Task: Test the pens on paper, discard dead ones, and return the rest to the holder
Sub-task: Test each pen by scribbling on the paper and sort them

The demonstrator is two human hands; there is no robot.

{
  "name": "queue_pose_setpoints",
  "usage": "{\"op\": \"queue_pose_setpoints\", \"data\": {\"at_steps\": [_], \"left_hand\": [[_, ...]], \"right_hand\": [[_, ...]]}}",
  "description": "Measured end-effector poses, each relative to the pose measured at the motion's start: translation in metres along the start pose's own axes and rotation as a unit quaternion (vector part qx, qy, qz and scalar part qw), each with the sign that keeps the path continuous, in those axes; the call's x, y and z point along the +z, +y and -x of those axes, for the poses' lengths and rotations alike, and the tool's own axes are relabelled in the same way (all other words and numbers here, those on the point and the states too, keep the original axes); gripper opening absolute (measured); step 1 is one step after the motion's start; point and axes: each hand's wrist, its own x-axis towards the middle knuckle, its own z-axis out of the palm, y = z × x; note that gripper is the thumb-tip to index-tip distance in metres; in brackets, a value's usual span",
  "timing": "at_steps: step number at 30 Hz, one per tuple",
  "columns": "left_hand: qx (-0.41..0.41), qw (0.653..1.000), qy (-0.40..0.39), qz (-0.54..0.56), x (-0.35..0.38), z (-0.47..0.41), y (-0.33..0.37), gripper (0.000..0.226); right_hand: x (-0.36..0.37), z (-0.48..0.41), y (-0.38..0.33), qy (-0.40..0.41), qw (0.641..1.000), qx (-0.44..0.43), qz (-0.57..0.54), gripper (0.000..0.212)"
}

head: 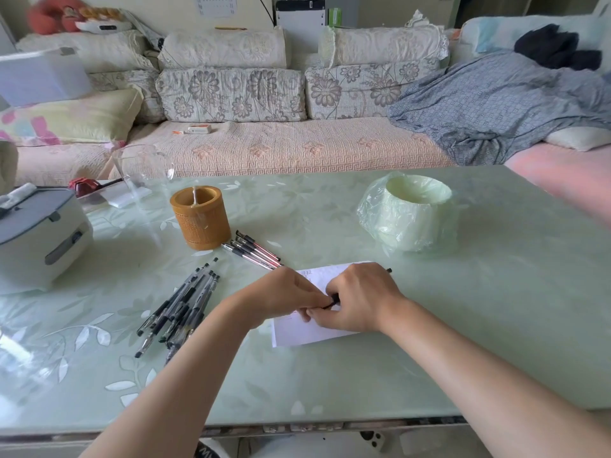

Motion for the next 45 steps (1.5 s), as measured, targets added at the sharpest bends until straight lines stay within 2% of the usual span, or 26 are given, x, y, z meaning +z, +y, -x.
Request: {"op": "queue_pose_setpoints", "data": {"at_steps": [4, 8, 10, 13, 15, 17, 19, 22, 25, 27, 31, 33, 36, 38, 40, 43, 45], "left_hand": [[0.003, 1.0, 0.018, -0.019, 0.003, -0.006, 0.008, 0.02], [0.029, 0.991, 0.12, 0.051, 0.004, -0.019, 0.016, 0.024], [0.059, 0.979, 0.169, 0.096, 0.007, -0.026, 0.02, 0.027], [0.099, 0.965, 0.192, 0.15, 0.015, -0.039, 0.026, 0.028], [0.098, 0.965, 0.194, 0.149, 0.018, -0.051, 0.025, 0.024], [0.095, 0.972, 0.193, 0.095, 0.023, -0.068, 0.021, 0.019], [0.1, 0.978, 0.181, -0.024, 0.03, -0.084, 0.017, 0.013], [0.101, 0.964, 0.153, -0.191, 0.041, -0.105, 0.01, 0.029], [0.099, 0.954, 0.158, -0.236, 0.044, -0.116, 0.005, 0.044], [0.101, 0.949, 0.165, -0.248, 0.043, -0.121, 0.0, 0.05], [0.114, 0.935, 0.193, -0.277, 0.048, -0.125, -0.005, 0.052], [0.119, 0.931, 0.201, -0.28, 0.051, -0.126, -0.004, 0.051], [0.121, 0.932, 0.201, -0.277, 0.052, -0.128, -0.005, 0.051], [0.122, 0.933, 0.2, -0.274, 0.052, -0.128, -0.005, 0.051], [0.124, 0.932, 0.2, -0.275, 0.052, -0.128, -0.006, 0.051], [0.125, 0.933, 0.194, -0.277, 0.052, -0.127, -0.006, 0.052], [0.126, 0.934, 0.19, -0.273, 0.051, -0.126, -0.007, 0.051]], "right_hand": [[-0.003, 0.006, 0.012, -0.003, 0.999, 0.004, -0.036, 0.057], [-0.009, 0.004, 0.031, -0.016, 0.981, 0.038, -0.19, 0.021], [-0.012, 0.001, 0.04, 0.009, 0.975, 0.044, -0.217, 0.01], [-0.017, -0.001, 0.057, 0.054, 0.967, 0.074, -0.237, 0.013], [-0.023, -0.003, 0.069, 0.104, 0.956, 0.111, -0.252, 0.017], [-0.033, -0.006, 0.079, 0.155, 0.941, 0.141, -0.265, 0.022], [-0.045, -0.012, 0.087, 0.191, 0.928, 0.161, -0.276, 0.022], [-0.063, -0.026, 0.1, 0.254, 0.915, 0.171, -0.264, 0.017], [-0.085, -0.042, 0.115, 0.316, 0.901, 0.173, -0.242, 0.017], [-0.096, -0.055, 0.128, 0.325, 0.908, 0.167, -0.203, 0.019], [-0.102, -0.077, 0.149, 0.31, 0.916, 0.186, -0.172, 0.013], [-0.098, -0.085, 0.157, 0.275, 0.929, 0.197, -0.153, 0.011], [-0.085, -0.092, 0.168, 0.12, 0.964, 0.218, -0.096, 0.007], [-0.075, -0.095, 0.175, 0.035, 0.968, 0.237, -0.069, 0.005], [-0.072, -0.096, 0.178, -0.023, 0.966, 0.254, -0.054, 0.012], [-0.075, -0.096, 0.176, -0.023, 0.963, 0.263, -0.045, 0.035], [-0.079, -0.094, 0.17, 0.01, 0.969, 0.246, -0.034, 0.034]]}}
